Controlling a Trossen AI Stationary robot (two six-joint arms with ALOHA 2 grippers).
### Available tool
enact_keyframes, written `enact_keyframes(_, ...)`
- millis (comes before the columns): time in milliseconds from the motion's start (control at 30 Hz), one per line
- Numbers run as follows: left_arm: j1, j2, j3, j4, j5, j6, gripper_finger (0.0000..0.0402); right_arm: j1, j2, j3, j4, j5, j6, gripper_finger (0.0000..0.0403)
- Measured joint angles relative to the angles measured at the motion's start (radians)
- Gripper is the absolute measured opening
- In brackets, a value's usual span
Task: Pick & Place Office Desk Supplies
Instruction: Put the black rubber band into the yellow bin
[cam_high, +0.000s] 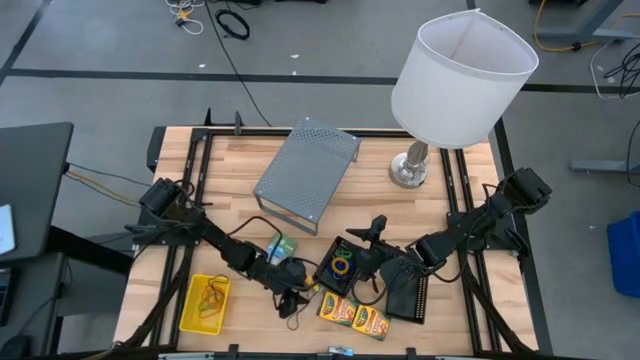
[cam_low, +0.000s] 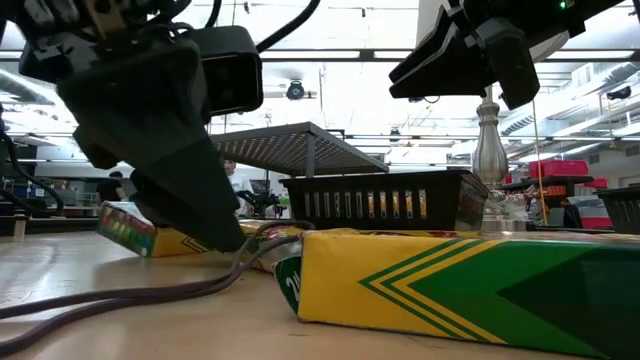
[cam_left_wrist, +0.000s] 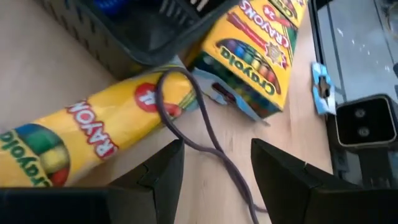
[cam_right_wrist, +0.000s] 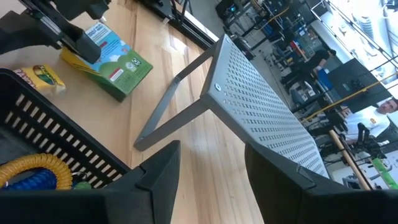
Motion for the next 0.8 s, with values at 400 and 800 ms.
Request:
enact_keyframes(400,-0.08,0.025,0.094,-0.181,-0.211,0.041,0.0193,0.0,0.0,0.0,0.0,0.0,-0.018,0.0188)
enact_keyframes(800,-0.058,0.134,0.219,-0.208,-0.213,0.092,0.0191,0.0,0.0,0.0,0.003,0.026,-0.019,0.0188)
